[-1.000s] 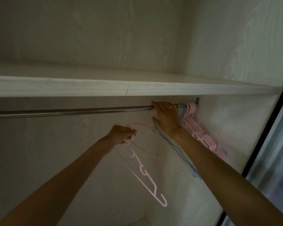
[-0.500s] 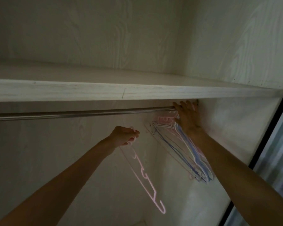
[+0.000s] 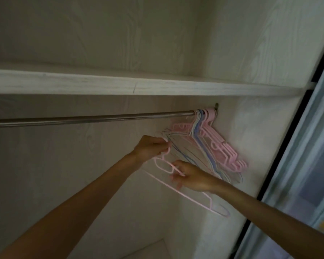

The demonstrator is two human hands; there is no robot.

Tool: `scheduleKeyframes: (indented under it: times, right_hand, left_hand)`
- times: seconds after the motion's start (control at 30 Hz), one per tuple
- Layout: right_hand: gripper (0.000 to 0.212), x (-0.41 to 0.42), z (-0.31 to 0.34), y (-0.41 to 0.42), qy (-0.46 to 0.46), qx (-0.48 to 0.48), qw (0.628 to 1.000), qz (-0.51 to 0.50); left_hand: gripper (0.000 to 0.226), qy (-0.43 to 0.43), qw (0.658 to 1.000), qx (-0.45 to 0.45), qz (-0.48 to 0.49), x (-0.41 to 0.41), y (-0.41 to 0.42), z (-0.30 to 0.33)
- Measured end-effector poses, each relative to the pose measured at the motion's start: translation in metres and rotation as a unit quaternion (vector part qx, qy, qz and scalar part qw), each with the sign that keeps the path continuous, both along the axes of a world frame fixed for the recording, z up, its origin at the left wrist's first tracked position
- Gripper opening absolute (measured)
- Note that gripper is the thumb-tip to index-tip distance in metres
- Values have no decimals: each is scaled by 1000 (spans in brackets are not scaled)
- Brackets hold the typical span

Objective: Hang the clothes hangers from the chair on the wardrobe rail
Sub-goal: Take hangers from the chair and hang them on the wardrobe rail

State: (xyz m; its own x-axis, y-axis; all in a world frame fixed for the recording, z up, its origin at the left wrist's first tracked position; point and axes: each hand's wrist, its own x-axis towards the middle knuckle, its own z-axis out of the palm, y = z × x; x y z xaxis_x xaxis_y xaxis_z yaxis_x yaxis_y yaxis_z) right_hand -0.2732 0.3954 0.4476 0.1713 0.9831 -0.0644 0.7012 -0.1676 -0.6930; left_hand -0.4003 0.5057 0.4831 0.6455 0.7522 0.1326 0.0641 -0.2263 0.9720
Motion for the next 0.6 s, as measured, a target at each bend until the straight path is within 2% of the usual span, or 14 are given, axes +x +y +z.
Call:
scheduleKeyframes:
  times: [0.03, 0.1, 0.17, 0.23, 0.27, 0.3, 0.37, 0.47, 0.53, 0.6]
  right_hand:
    - [19, 1, -4, 0, 3, 27, 999, -22]
    - [23, 2, -2, -2, -50, 88, 993, -58]
    - [26, 7, 2, -4, -107, 144, 981, -76]
    - [26, 13, 8, -7, -120, 159, 976, -93]
    - [25, 17, 14, -7, -117, 156, 975, -104]
    - [25, 20, 22, -7, -111, 150, 976, -113]
    - [31, 23, 42, 0, -121, 154, 973, -120]
    - [37, 24, 67, 22, -160, 146, 969, -122]
    - [35, 21, 73, 37, -170, 126, 969, -125]
    - [35, 20, 70, 52, -177, 102, 969, -135]
  left_hand:
    - [6, -5, 1000, -4, -6, 1, -3, 3]
    - [13, 3, 1000, 11, 14, 2, -6, 10]
    - [25, 75, 982, 134, 113, 0, -1, 18]
    - [33, 110, 928, 260, 241, -12, 6, 26]
    - [31, 104, 897, 331, 275, -19, 13, 28]
    - [30, 102, 860, 409, 288, -24, 22, 28]
    - [37, 166, 791, 518, 281, -31, 47, 22]
    - [41, 258, 742, 548, 287, -33, 64, 12]
    - [40, 256, 721, 568, 304, -31, 62, 8]
    - [40, 241, 715, 575, 318, -28, 60, 6]
